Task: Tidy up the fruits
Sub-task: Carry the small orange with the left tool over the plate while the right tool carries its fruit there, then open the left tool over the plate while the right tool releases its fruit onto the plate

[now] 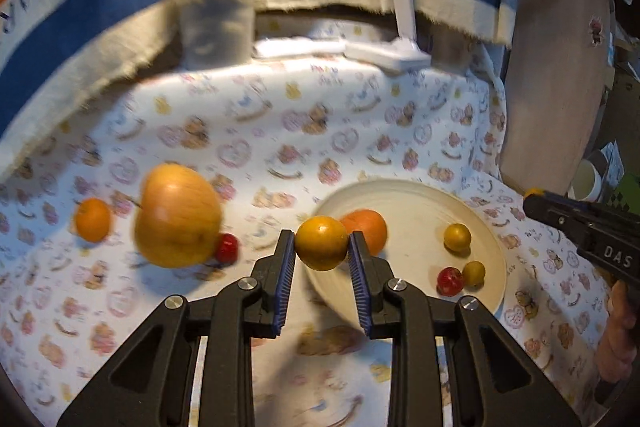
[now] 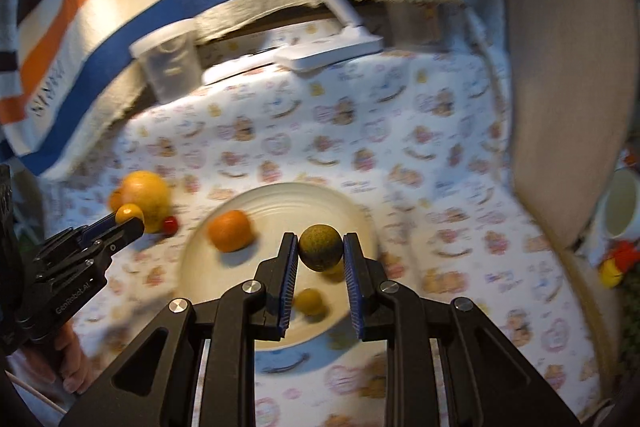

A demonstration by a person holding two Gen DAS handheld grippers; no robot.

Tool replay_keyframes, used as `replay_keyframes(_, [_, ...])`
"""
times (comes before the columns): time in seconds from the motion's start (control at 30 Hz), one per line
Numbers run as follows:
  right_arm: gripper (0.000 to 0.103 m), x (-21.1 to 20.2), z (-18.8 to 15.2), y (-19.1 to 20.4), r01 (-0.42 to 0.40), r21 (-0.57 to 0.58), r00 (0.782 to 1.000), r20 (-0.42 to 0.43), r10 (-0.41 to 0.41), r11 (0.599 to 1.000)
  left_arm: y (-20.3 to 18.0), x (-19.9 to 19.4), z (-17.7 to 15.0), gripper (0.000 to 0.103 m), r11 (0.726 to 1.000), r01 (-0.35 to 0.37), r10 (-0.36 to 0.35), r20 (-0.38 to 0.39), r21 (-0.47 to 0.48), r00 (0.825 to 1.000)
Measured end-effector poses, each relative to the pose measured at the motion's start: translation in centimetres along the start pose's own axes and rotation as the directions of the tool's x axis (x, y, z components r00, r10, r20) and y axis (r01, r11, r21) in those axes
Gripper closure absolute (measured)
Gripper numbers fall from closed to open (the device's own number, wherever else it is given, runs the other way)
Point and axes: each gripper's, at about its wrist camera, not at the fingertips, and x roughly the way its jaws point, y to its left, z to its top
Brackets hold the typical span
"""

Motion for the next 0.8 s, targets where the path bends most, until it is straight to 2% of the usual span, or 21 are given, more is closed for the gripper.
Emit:
replay_keyframes(0.13, [0.079,1.1,-0.2,-0.3,-0.043,0.02,0.998,-0.054,0.044,0.999,-0.8,1.4,-0.6,0.077,1.0,0.012,-0.011,-0.027,0.021,1.0])
replay_keyframes(0.23, [0.079,1.5,-0.3,-0.3,-0.026,0.015,0.997,-0.068,0.027,1.0,-0.8,1.6,-0.9,0.077,1.0,0.019,-0.018,-0.037,0.023,0.999])
replay_keyframes(0.43, [0.079,2.4,-0.5,-0.6,0.005,0.023,0.995,-0.098,-0.002,1.0,-0.7,1.9,-1.0,0.077,0.997,0.078,-0.077,-0.07,0.012,0.995])
replay_keyframes(0.7, [0.079,4.2,-1.0,-0.8,0.026,0.009,0.986,-0.165,-0.024,1.0,-1.1,2.3,-1.7,0.077,0.997,0.073,-0.069,-0.114,0.037,0.991])
replay_keyframes(0.8, [0.079,5.1,-1.3,-1.4,0.003,0.041,0.977,-0.212,0.006,0.999,-0.9,2.1,-1.8,0.077,0.997,0.07,-0.066,-0.116,0.037,0.991])
